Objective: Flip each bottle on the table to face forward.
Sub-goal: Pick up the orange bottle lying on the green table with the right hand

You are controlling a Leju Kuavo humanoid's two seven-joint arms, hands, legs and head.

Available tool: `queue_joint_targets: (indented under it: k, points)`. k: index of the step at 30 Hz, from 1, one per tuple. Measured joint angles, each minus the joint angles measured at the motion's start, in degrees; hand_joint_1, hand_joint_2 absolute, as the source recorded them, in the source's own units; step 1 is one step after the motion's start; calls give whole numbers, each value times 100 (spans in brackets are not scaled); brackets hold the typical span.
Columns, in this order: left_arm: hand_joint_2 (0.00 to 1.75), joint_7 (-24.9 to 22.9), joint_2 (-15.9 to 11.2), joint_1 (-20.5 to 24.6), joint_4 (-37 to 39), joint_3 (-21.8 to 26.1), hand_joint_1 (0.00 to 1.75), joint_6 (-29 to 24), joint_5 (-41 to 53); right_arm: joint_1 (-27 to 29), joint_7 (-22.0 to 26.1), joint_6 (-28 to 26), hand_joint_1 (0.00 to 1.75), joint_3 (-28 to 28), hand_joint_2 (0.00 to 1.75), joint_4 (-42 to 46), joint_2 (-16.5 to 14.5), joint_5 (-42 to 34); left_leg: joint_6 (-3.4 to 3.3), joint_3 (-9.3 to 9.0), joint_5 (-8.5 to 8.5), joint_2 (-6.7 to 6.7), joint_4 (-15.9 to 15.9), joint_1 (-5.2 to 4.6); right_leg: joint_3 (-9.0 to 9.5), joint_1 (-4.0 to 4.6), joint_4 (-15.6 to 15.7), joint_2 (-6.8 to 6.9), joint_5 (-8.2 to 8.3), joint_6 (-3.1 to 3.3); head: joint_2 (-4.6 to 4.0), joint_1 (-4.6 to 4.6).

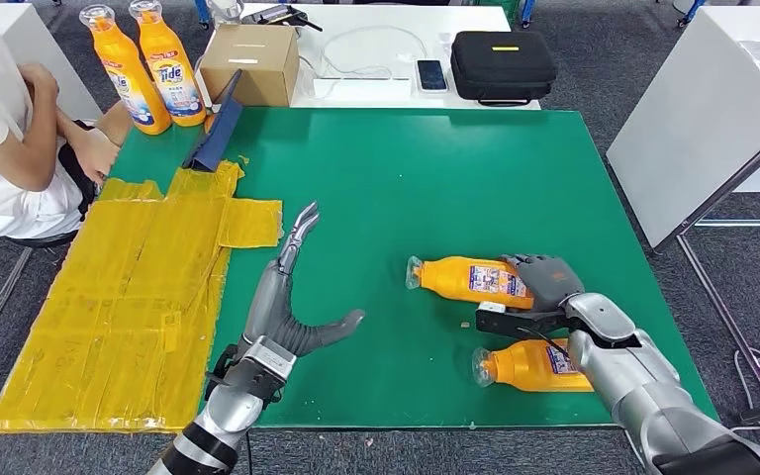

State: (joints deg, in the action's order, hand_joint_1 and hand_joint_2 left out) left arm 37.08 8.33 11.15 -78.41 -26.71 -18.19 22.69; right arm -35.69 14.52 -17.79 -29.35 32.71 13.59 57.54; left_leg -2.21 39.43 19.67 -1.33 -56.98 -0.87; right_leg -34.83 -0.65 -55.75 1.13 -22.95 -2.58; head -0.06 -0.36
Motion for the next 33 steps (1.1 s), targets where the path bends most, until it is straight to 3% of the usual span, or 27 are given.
queue_joint_targets:
  k: [3,7,10,13,21,33]
  points:
    - [175,-86,34,-64,-32,10,0,51,132,391,-264,-879,175,373,175,593,-310,43,6,5,5,-6,0,0,-8,0,0,-2,0,0,-1,-1]
    - [175,-119,82,-92,-36,12,0,70,199,765,-385,-1196,175,769,175,1290,-648,188,10,6,6,10,0,2,-12,0,0,9,-7,3,-1,-1]
    - [175,-168,104,-104,-35,13,0,70,257,1026,-246,-1715,175,1100,175,1777,-880,215,10,10,6,23,0,4,-10,1,0,17,-10,6,0,0]
    - [175,-224,139,-94,-13,13,0,70,315,1336,165,-2074,175,1416,175,2395,-1170,-220,11,11,8,20,0,3,-13,0,0,13,-10,6,-1,1]
    - [175,-410,216,48,207,7,0,198,362,2103,1055,-2093,175,1641,175,3939,-1922,-1599,17,10,12,16,1,4,-19,0,1,12,-16,14,-1,-1]
    - [175,-564,246,138,387,0,0,269,312,2490,1443,-1752,175,1581,175,4478,-2319,-2164,17,11,13,16,1,3,-20,-1,1,11,-14,14,-1,1]
